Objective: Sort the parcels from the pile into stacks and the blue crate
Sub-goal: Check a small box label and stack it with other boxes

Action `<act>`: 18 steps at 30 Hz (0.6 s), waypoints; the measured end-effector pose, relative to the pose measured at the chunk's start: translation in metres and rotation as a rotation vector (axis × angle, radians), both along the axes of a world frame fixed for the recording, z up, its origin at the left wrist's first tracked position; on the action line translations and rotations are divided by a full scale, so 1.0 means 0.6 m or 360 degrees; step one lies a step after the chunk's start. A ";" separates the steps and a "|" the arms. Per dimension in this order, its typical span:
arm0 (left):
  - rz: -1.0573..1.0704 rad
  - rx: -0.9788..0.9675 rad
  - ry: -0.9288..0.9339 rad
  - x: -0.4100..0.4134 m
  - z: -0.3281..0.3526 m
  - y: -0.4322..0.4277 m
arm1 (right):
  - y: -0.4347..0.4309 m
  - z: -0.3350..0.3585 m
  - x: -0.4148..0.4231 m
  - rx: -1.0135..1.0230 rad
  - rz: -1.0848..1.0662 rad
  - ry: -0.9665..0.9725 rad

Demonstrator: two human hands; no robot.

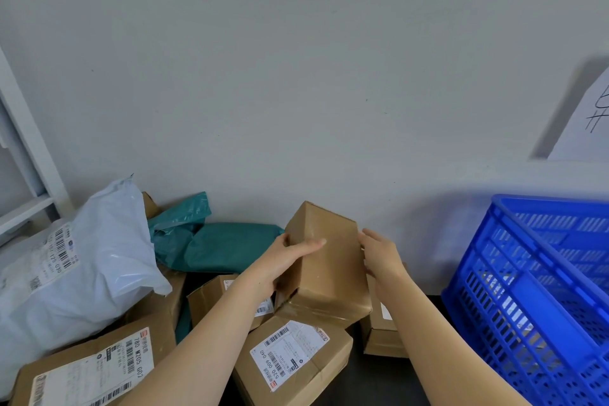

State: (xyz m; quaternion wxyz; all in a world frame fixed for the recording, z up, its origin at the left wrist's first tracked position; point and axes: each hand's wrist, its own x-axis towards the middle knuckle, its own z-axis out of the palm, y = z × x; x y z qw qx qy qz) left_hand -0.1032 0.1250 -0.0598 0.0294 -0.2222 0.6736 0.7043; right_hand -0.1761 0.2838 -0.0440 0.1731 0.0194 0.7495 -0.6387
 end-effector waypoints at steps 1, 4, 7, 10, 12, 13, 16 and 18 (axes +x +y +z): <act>0.0029 0.0005 0.0013 0.000 0.000 0.000 | 0.000 -0.002 -0.002 -0.0015 0.0001 0.0015; 0.0099 0.0138 0.0025 0.007 -0.004 -0.006 | 0.008 -0.002 -0.005 -0.0077 0.0007 0.0045; 0.0138 0.0557 0.0030 0.020 -0.004 -0.010 | 0.015 -0.012 -0.009 -0.0155 -0.0045 0.0011; 0.0190 0.0815 0.0088 0.026 -0.009 -0.012 | 0.014 -0.017 -0.005 -0.0235 -0.0009 -0.0170; 0.0229 0.0893 0.0109 0.026 -0.012 -0.012 | 0.013 -0.012 0.000 -0.0277 0.0044 -0.0324; 0.0246 0.0924 0.0110 0.026 -0.013 -0.012 | 0.012 -0.010 0.001 -0.0303 0.0064 -0.0377; 0.0261 0.0910 0.0090 0.024 -0.014 -0.013 | 0.011 -0.009 -0.003 -0.0360 0.0120 -0.0451; 0.0207 0.0764 0.0044 0.021 -0.013 -0.013 | 0.011 -0.011 -0.004 -0.0369 0.0156 -0.0437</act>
